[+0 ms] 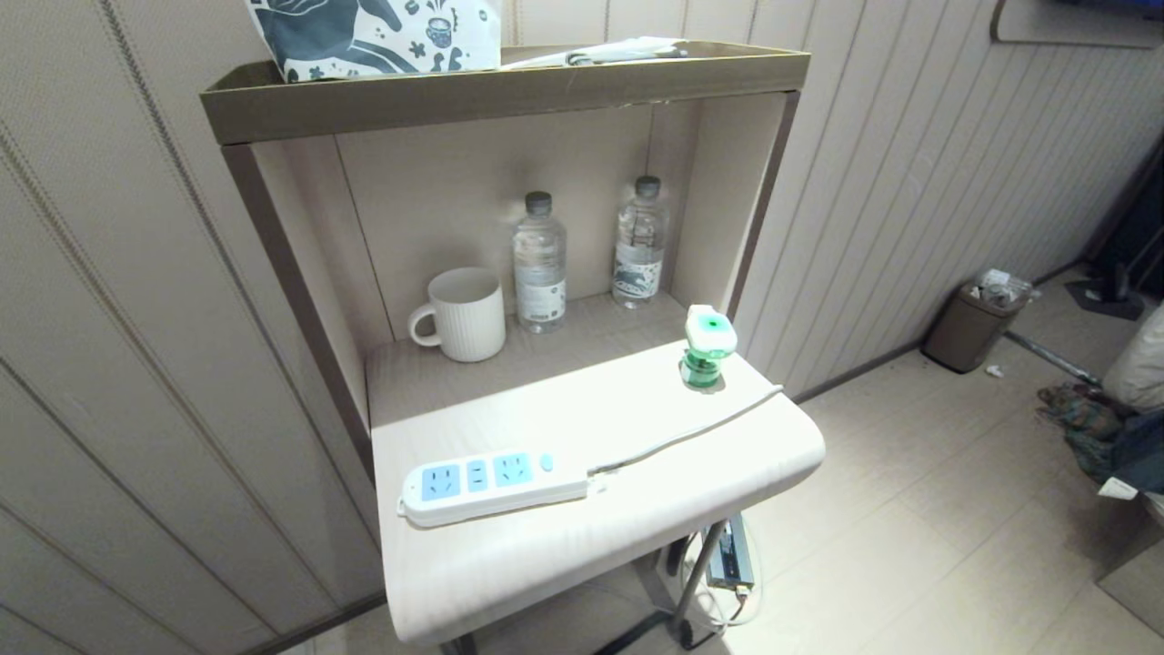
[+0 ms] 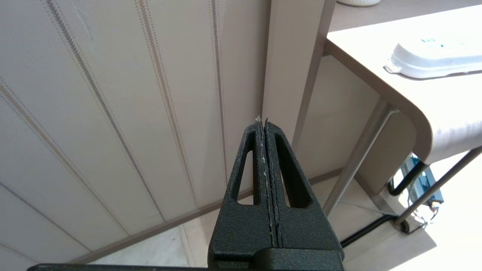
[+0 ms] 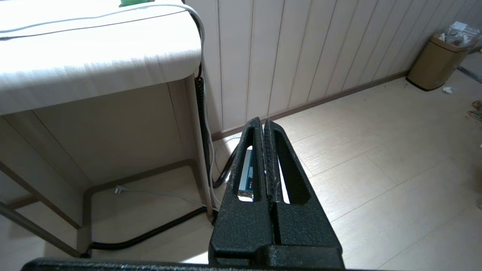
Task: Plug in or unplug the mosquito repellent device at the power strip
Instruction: Pick up the mosquito repellent liquid
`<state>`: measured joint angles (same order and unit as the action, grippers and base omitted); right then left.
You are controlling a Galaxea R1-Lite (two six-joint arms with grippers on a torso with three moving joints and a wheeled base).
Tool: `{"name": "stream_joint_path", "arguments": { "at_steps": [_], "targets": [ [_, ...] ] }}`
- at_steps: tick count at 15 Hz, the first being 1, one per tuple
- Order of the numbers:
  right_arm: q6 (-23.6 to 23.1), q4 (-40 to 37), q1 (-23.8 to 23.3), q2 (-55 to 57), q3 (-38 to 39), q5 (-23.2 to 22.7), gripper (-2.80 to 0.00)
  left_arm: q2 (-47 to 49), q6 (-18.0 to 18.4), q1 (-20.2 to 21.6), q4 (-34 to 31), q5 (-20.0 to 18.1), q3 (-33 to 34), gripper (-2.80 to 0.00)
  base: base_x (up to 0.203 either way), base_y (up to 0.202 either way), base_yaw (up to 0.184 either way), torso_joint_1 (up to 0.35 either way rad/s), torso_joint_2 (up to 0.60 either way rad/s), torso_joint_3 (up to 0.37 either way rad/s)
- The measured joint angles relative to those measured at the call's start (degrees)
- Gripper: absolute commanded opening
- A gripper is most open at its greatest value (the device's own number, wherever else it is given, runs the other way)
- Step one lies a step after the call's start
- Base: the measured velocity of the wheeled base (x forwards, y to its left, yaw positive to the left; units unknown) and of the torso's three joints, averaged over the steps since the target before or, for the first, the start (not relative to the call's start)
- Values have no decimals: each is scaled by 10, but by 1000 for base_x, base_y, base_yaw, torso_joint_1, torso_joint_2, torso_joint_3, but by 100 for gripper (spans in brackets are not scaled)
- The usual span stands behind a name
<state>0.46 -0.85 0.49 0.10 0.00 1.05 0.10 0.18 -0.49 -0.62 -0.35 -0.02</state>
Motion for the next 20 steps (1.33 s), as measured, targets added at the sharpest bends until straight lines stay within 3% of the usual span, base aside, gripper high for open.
{"name": "stream_joint_path", "arguments": {
  "at_steps": [12,20],
  "targets": [
    [0,0,0,0,0,0,-280,0,0,0,0,0,-1,-280,1,-8,160,2,3,3],
    [-1,0,1,0,0,0,-280,0,0,0,0,0,0,-280,0,0,0,0,0,0]
  ]
}}
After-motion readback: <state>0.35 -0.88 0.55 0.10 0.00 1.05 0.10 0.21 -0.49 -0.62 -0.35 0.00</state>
